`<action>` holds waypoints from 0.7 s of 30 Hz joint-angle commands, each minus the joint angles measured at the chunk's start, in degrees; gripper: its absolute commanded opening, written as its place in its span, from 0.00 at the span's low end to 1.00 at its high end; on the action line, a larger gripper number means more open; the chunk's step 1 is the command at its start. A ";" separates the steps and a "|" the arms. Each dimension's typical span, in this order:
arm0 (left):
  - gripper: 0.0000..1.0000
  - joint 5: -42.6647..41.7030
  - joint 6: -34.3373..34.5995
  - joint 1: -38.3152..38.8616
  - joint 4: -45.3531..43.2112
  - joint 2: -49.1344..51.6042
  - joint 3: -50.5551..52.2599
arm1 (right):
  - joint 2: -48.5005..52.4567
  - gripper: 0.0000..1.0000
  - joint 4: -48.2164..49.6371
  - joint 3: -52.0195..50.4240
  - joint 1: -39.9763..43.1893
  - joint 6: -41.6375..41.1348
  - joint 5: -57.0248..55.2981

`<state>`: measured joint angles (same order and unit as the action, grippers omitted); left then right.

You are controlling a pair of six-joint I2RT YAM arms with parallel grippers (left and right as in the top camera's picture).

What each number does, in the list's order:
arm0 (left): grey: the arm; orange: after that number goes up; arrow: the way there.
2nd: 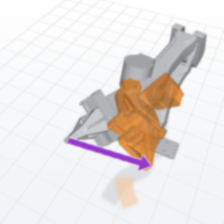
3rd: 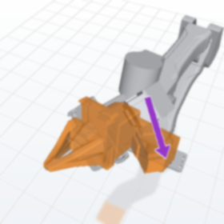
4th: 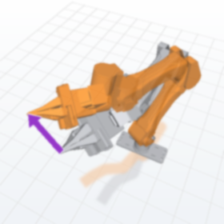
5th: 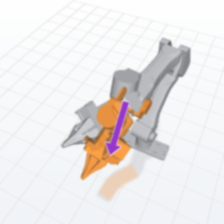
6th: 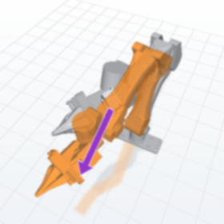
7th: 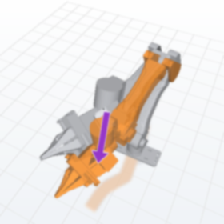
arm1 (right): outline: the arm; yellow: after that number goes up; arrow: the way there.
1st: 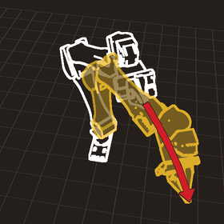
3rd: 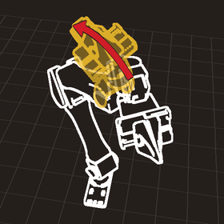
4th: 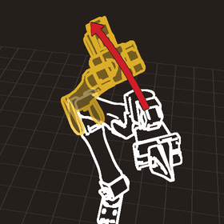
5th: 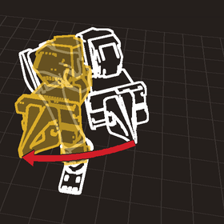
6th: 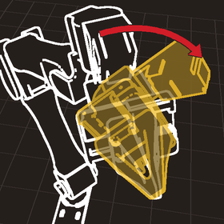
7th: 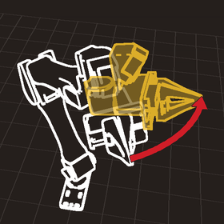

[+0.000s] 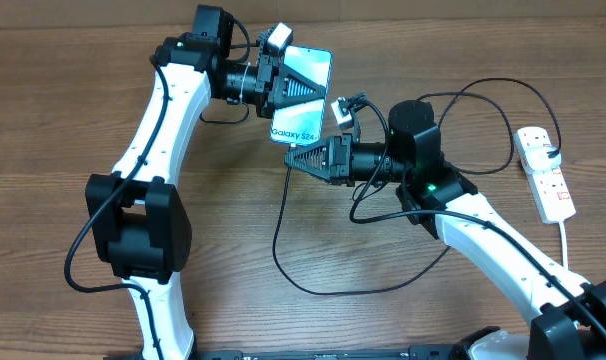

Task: Plug charger to phone and switch on socket

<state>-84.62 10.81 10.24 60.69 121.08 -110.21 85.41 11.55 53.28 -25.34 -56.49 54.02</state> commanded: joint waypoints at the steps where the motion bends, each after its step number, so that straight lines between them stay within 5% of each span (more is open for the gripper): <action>1: 0.04 0.96 -1.97 -0.02 1.81 -1.97 -0.63 | -0.33 0.04 0.28 1.09 0.55 0.35 -4.11; 21: 0.04 0.96 -5.73 -0.02 5.33 -1.97 -0.63 | -0.33 0.04 2.54 1.11 2.27 -0.96 -6.69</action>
<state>-84.73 6.85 10.04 64.79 121.08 -110.30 85.41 12.19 53.25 -25.32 -58.22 55.33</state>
